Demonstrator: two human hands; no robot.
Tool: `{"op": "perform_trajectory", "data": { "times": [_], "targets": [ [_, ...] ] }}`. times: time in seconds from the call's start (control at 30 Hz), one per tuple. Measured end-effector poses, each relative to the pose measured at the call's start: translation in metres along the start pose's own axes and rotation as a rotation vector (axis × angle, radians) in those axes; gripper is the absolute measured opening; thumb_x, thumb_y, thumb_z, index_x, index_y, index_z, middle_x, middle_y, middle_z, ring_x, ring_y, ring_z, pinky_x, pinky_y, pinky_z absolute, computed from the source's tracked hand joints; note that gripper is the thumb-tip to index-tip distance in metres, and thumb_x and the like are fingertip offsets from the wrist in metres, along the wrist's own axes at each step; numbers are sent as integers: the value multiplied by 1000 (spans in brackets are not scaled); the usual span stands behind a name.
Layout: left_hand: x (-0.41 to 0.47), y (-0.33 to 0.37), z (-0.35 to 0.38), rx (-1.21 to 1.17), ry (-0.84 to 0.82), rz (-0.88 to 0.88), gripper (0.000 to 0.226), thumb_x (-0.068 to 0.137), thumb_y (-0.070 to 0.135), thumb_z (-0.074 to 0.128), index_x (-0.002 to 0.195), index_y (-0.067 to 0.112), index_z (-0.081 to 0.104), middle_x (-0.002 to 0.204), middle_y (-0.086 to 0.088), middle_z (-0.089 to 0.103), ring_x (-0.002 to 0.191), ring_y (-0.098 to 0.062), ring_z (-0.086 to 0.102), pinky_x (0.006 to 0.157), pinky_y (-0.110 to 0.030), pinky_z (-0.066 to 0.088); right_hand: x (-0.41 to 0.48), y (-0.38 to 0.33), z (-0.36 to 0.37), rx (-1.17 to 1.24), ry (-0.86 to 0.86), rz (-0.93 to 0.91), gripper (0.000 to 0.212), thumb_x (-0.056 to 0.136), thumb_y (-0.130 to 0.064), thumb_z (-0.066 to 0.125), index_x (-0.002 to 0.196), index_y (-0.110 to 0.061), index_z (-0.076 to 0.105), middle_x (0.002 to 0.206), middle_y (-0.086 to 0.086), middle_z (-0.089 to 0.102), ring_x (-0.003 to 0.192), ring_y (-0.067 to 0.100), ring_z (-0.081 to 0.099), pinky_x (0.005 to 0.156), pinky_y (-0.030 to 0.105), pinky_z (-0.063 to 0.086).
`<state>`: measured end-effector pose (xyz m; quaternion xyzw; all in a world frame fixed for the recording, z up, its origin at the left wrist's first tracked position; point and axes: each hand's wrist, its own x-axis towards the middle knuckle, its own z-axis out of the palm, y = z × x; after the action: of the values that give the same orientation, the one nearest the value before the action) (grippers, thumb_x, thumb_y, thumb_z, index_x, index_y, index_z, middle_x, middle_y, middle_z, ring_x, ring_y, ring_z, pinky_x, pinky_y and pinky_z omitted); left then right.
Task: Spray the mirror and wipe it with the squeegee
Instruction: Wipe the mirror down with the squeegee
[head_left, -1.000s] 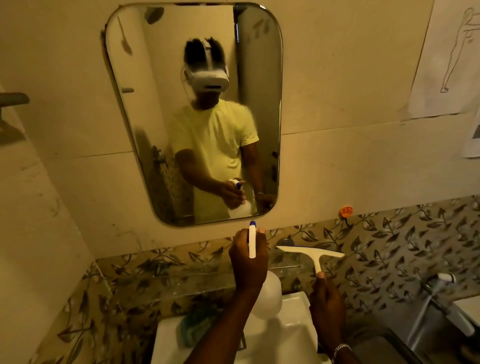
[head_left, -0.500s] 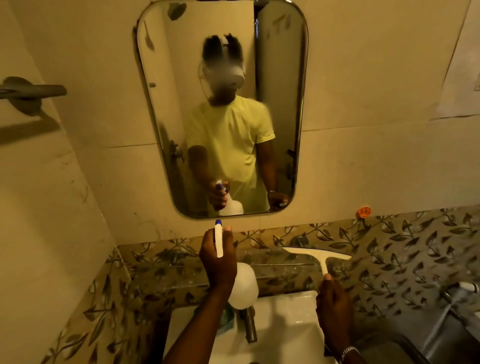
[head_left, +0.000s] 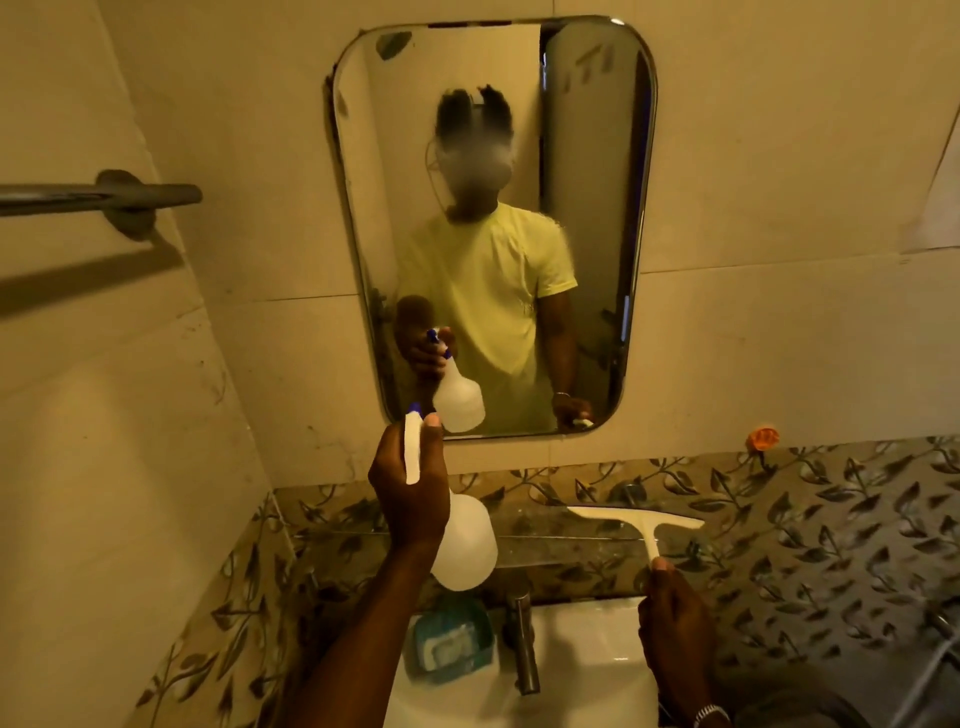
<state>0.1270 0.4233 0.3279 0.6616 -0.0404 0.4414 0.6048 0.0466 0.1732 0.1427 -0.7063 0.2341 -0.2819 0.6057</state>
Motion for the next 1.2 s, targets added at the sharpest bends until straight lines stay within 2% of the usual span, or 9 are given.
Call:
{"op": "perform_trajectory", "data": {
  "times": [0.17,0.27,0.4,0.63,0.77,0.9,1.03,1.1,1.2],
  "targets": [
    [10,16,7,-4,-33,69,30,95,32,65,95,3,72,78,-6,71,71,-4,68,61,-7,50,1,-5,8,-28,6,-29,63,94,-75,37,73,-21,61,57,13,57,55,32,54,57,45,48],
    [11,24,14,-4,-51,49,27,96,31,63,85,7,69,66,4,65,65,1,66,52,-6,46,3,-9,9,-48,27,-22,63,93,-70,37,70,-17,62,59,15,59,58,35,58,62,52,54],
    [10,32,20,-38,-15,35,22,95,38,64,86,17,66,68,15,63,67,5,67,51,-4,47,3,-10,5,-51,26,-23,62,96,-65,38,71,-14,63,57,13,59,56,33,58,61,49,55],
    [23,44,25,-101,-60,136,24,97,42,60,92,20,68,73,7,68,72,-4,69,57,-8,49,7,-17,3,-43,25,-17,60,98,-55,40,74,-5,63,60,21,60,56,36,57,62,48,55],
    [42,55,30,-91,-41,139,50,94,52,55,104,6,71,85,-7,73,79,-12,71,63,-8,53,8,-19,5,-45,36,-49,58,102,-47,43,69,-4,62,55,20,58,54,37,57,62,46,53],
    [61,71,31,-77,-31,151,75,86,73,48,92,2,72,69,0,66,64,-9,67,54,-8,48,9,-19,7,-23,49,-53,60,99,-51,43,68,-4,61,51,19,55,49,36,56,58,36,47],
    [73,82,31,-120,-43,183,95,82,85,41,113,1,70,94,-14,74,84,-20,72,72,-21,60,12,-15,11,-15,57,-31,56,104,-41,47,68,-1,62,55,24,57,52,39,58,60,40,49],
    [76,87,30,-168,-66,197,92,84,82,42,120,2,68,105,-14,75,95,-21,72,80,-21,60,15,-15,12,42,32,25,56,103,-41,49,72,3,62,55,24,53,50,35,54,60,39,46],
    [81,92,31,-184,-68,242,86,88,78,42,123,3,67,110,-12,74,101,-20,71,84,-17,58,20,-14,14,69,22,24,63,95,-53,46,68,3,59,48,17,48,45,29,50,56,33,42]
  ]
}}
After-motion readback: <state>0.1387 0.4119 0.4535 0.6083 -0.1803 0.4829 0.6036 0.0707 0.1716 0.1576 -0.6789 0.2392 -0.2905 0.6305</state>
